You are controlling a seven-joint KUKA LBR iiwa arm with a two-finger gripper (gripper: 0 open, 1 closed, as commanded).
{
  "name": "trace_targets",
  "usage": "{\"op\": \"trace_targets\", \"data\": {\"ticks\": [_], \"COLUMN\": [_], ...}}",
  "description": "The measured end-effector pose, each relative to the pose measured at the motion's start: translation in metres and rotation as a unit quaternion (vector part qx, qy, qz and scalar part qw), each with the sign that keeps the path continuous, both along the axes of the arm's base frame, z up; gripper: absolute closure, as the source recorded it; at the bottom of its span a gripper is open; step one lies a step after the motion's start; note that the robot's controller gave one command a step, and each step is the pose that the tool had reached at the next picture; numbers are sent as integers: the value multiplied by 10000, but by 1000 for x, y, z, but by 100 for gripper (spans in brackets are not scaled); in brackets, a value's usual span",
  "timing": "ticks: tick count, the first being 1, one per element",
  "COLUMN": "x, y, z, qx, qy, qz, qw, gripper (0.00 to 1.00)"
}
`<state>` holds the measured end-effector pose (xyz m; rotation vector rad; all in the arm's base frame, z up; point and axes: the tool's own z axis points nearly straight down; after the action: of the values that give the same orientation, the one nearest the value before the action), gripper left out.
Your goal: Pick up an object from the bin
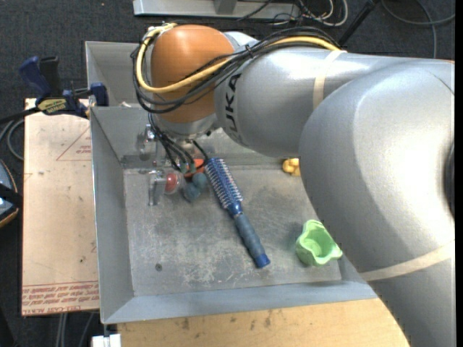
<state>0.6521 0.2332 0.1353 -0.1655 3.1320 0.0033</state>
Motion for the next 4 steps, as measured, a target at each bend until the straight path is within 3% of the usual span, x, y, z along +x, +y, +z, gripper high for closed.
{"op": "trace_targets", "data": {"ticks": [1,2,3,4], "x": [-24,-57,-39,0], "y": [-51,-65,-108,-136], "z": [-6,52,21,-48], "qx": [-15,-5,-14,-1], "qy": [33,7,29,6], "qz": [-512,108,-864,-1021], "qw": [9987,9999,9963,9948], "gripper": [0,0,0,0]}}
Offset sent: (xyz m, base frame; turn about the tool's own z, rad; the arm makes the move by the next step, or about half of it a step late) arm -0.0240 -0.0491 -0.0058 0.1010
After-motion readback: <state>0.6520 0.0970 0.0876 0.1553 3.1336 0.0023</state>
